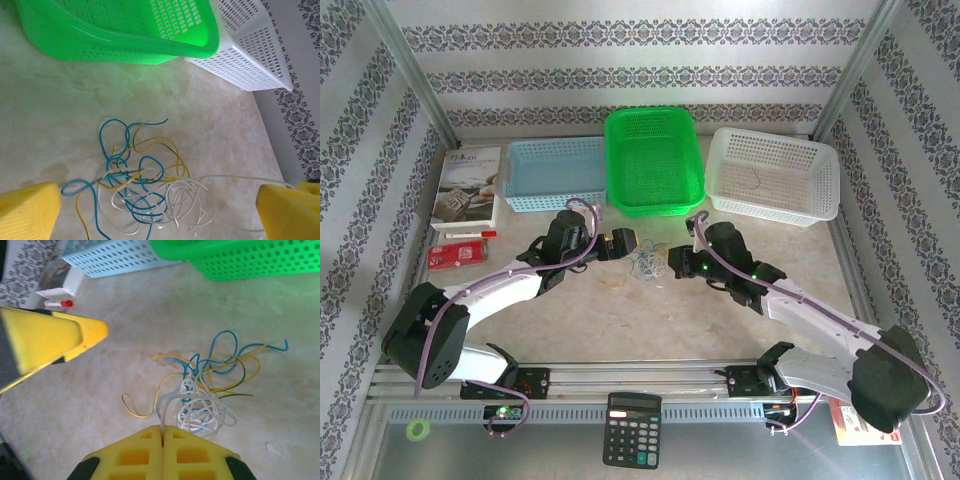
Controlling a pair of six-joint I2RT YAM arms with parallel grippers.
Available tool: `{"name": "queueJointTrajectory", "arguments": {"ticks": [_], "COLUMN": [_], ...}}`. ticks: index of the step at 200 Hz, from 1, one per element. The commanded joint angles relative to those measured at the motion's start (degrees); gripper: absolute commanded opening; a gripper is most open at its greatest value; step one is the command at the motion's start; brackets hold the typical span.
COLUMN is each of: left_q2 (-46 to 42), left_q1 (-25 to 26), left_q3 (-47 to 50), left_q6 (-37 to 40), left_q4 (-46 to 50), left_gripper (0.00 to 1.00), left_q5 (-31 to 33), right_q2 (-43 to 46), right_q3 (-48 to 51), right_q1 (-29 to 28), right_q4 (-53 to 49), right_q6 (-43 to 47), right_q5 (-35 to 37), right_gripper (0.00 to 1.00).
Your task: Untangle the cables
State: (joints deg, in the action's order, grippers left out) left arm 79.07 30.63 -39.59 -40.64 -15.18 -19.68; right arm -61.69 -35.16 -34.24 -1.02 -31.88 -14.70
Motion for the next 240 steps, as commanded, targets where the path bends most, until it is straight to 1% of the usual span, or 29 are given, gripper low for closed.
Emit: {"name": "queueJointTrajectory", "arguments": {"ticks": [1,45,83,102,138,156,176,189,201,224,231,240], "left_q2": [-0.8,-1.0,-2.1,-2.0,-0.9,-0.3,0.0,0.0,-0.1,-0.2,-0.2,-0.1], "left_q1": [-0.6,-0.6,-0.6,-0.7,-0.7,-0.6,-0.6,-0.6,-0.6,-0.6,-0.7,-0.6], "left_q3": [0.0,0.4,1.9,1.7,1.3,1.3,1.4,1.5,1.7,1.7,1.7,1.5], "left_q6": [-0.2,1.5,4.1,5.9,7.1,7.2,7.1,6.8,6.6,6.2,6.2,6.2], "left_q4": [-2.7,-3.1,-7.3,-8.5,-11.4,-11.3,-10.3,-9.2,-8.8,-7.3,-6.7,-6.1], "left_gripper": [1.0,1.0,1.0,1.0,1.0,1.0,0.99,0.99,0.99,1.0,1.0,1.0], "left_q5": [-0.7,-1.4,-4.1,-6.9,-13.6,-14.8,-14.3,-13.1,-12.2,-10.1,-9.5,-8.7], "right_q2": [2.3,4.7,4.7,3.2,-2.5,-4.9,-6.6,-7.4,-8.2,-10.3,-11.1,-11.7], "right_q3": [-0.4,1.8,1.3,0.9,1.0,0.6,0.4,0.4,0.2,1.6,1.8,2.1], "right_q1": [1.1,4.8,6.7,7.2,8.8,9.1,9.1,9.2,9.4,10.1,10.3,10.6], "right_q4": [4.1,11.0,15.1,15.4,19.4,21.1,21.8,20.3,16.9,16.5,16.3,15.7], "right_q6": [1.6,-0.2,-2.3,-1.0,-1.9,-3.0,-3.6,-3.3,-2.3,-2.7,-2.6,-2.6], "right_q5": [-3.2,-10.3,-16.9,-19.3,-24.7,-25.2,-24.5,-22.0,-18.1,-15.4,-15.0,-14.4], "right_gripper": [0.0,0.0,0.0,0.0,0.0,0.0,0.0,0.0,0.0,0.0,0.07,0.22]}}
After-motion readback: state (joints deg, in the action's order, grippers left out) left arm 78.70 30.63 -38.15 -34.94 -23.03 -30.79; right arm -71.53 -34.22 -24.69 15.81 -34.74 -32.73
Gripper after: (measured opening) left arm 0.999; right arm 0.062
